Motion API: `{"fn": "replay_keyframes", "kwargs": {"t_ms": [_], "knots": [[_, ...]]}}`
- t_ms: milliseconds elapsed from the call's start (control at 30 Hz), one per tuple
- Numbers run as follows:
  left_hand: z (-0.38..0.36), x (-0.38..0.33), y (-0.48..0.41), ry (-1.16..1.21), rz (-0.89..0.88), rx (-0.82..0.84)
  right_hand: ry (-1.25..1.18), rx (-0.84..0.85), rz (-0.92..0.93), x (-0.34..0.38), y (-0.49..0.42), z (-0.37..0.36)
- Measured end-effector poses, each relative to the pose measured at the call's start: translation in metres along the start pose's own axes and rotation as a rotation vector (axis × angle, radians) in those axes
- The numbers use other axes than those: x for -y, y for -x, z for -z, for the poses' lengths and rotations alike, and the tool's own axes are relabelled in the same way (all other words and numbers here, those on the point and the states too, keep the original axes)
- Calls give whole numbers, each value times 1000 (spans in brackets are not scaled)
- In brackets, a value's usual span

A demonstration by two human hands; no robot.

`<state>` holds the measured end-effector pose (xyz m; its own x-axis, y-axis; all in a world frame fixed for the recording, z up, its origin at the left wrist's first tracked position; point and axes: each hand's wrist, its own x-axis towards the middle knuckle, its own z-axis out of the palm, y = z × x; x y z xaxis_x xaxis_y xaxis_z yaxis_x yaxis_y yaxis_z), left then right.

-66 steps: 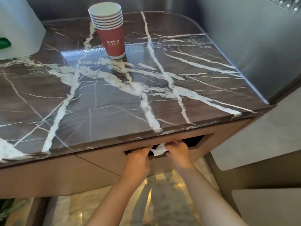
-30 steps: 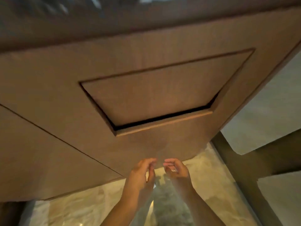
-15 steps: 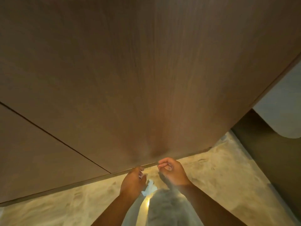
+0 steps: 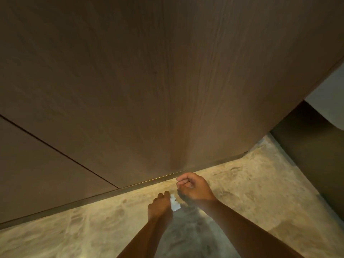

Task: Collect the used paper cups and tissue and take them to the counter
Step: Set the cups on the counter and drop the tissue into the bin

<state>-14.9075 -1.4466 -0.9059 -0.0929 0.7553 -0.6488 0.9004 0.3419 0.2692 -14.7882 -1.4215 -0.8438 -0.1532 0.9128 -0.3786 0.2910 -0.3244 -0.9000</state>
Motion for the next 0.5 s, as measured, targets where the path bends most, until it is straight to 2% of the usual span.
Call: {"fn": "replay_keyframes", "kwargs": {"t_ms": [100, 267, 367, 500], "knots": [[2, 4, 0, 66, -9, 23, -27, -12, -11, 5, 0, 0], [38, -3, 15, 217, -131, -149, -42, -16, 29, 35, 8, 12], [78, -21, 49, 359, -230, -243, -38, -20, 72, 79, 24, 29], [144, -58, 116, 602, -338, -285, -41, -37, 57, 150, 65, 47]]}}
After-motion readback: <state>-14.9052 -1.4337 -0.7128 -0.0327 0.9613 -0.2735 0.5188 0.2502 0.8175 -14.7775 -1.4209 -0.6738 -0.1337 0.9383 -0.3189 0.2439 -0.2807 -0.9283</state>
